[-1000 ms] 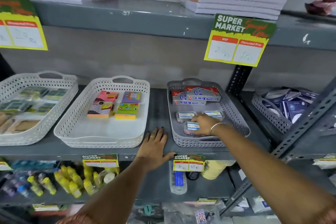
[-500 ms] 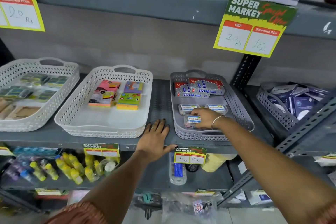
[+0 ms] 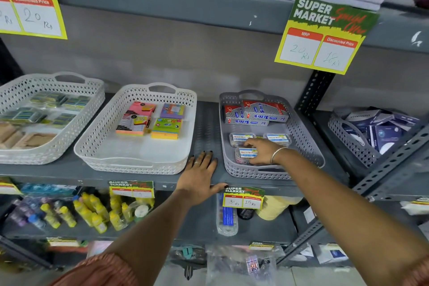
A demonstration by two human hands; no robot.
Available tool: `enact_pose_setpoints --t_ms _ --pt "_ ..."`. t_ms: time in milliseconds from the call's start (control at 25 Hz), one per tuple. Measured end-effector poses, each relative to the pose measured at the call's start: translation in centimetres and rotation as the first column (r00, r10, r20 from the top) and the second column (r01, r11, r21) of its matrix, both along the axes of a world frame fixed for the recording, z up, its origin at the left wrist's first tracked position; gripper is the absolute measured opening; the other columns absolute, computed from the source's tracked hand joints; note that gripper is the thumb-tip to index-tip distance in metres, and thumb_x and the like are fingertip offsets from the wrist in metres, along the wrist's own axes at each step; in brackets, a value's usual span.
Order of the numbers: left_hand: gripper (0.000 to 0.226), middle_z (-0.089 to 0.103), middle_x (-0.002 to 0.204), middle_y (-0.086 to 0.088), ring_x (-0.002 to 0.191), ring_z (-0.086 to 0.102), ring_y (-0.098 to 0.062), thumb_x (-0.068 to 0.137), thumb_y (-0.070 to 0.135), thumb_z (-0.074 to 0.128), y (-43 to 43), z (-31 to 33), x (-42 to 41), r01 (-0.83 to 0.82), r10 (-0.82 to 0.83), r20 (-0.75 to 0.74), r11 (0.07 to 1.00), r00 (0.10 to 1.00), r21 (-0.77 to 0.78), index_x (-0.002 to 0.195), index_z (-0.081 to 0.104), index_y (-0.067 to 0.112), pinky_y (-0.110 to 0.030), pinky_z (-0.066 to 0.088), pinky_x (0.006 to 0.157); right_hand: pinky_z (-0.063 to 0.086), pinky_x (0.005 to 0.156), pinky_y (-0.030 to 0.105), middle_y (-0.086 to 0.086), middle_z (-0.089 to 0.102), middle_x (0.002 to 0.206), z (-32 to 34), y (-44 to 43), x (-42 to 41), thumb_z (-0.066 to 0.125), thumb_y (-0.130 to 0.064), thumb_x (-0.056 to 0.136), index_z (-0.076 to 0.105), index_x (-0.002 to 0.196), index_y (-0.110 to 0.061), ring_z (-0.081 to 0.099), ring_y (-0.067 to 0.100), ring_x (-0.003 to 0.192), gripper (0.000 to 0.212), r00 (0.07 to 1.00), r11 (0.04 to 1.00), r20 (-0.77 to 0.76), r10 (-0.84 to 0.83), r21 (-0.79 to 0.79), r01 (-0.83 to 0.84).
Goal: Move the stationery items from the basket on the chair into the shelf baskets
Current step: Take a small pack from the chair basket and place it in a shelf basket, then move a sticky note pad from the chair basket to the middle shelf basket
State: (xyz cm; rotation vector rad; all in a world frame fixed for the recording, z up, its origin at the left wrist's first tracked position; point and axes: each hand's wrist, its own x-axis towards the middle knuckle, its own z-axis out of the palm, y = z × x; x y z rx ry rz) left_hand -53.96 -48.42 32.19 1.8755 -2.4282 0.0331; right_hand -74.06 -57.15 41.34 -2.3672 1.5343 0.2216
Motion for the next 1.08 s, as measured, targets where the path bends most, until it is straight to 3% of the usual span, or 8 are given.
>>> enact_pose_setpoints --t_ms 200,320,400,480,640,840,960,1080 --pt "0.077 0.013 0.155 -0.010 0.139 0.014 -0.026 0.091 0.060 0.035 1.2 2.0 -0.5 0.030 -0.030 0.006 0.994 1.000 -0.105 0.146 0.015 0.009 -0.038 0.008 0.114 0.047 0.092 0.036 0.007 0.062 0.109 2.7 -1.0 0.8 0.059 -0.033 0.084 0.051 0.124 -0.016 0.058 0.027 0.105 0.044 0.994 0.997 0.088 -0.062 -0.035 0.065" --pt "0.060 0.037 0.142 -0.017 0.127 0.038 -0.031 0.091 0.044 0.047 1.6 4.2 0.0 0.059 -0.074 -0.049 0.967 0.996 -0.248 0.134 0.036 0.003 -0.038 0.030 0.106 0.049 0.084 0.036 0.007 0.063 0.095 4.7 -1.8 3.0 0.059 -0.034 0.085 0.060 0.108 -0.016 0.061 0.028 0.094 0.030 0.979 0.988 0.200 -0.040 -0.135 0.068" --pt "0.053 0.052 0.127 -0.018 0.112 0.050 -0.031 0.085 0.043 0.044 1.8 6.0 1.0 0.069 -0.099 -0.075 0.943 0.992 -0.327 0.120 0.046 0.003 -0.037 0.040 0.095 0.046 0.076 0.033 0.003 0.061 0.082 5.9 -2.2 5.8 0.061 -0.034 0.084 0.063 0.097 -0.014 0.060 0.026 0.085 0.025 0.969 0.977 0.247 0.012 -0.210 0.042" --pt "0.055 0.055 0.125 -0.017 0.112 0.048 -0.030 0.083 0.046 0.039 2.3 7.9 3.0 0.035 -0.075 -0.091 0.924 0.993 -0.380 0.118 0.046 0.004 -0.038 0.035 0.093 0.047 0.076 0.033 -0.002 0.061 0.078 6.9 -2.1 9.4 0.061 -0.037 0.083 0.064 0.094 -0.016 0.060 0.024 0.082 0.023 0.960 0.961 0.273 0.069 -0.278 0.010" --pt "0.065 0.051 0.133 -0.017 0.121 0.046 -0.032 0.085 0.053 0.035 4.4 10.0 11.9 -0.151 0.138 -0.062 0.899 0.989 -0.412 0.124 0.052 0.003 -0.041 0.028 0.100 0.049 0.079 0.034 0.010 0.071 0.093 8.2 0.2 19.3 0.062 -0.029 0.083 0.065 0.098 -0.015 0.064 0.030 0.091 0.021 0.916 0.939 0.345 0.205 -0.333 -0.085" --pt "0.080 0.039 0.143 -0.018 0.131 0.036 -0.033 0.088 0.064 0.023 11.6 8.6 28.0 -0.415 0.407 -0.104 0.828 0.907 -0.376 0.131 0.047 0.001 -0.045 0.019 0.106 0.049 0.077 0.034 0.010 0.071 0.088 8.6 5.5 34.8 0.061 -0.030 0.083 0.064 0.098 -0.016 0.064 0.030 0.089 0.021 0.847 0.890 0.338 0.410 -0.353 -0.290" --pt "0.081 0.037 0.145 -0.017 0.134 0.032 -0.032 0.088 0.066 0.021 17.8 6.4 38.2 -0.542 0.537 -0.108 0.782 0.837 -0.309 0.132 0.046 0.002 -0.048 0.026 0.107 0.049 0.078 0.036 0.008 0.070 0.087 7.6 10.4 45.8 0.059 -0.030 0.083 0.063 0.102 -0.016 0.064 0.029 0.091 0.023 0.807 0.844 0.295 0.512 -0.349 -0.408" --pt "0.086 0.041 0.142 -0.018 0.131 0.036 -0.034 0.089 0.067 0.012 24.1 3.4 47.3 -0.669 0.663 -0.111 0.711 0.741 -0.217 0.130 0.049 0.001 -0.052 0.030 0.105 0.049 0.081 0.037 0.008 0.068 0.106 5.2 15.4 55.5 0.057 -0.030 0.084 0.060 0.108 -0.015 0.062 0.030 0.101 0.028 0.768 0.784 0.217 0.603 -0.341 -0.520"
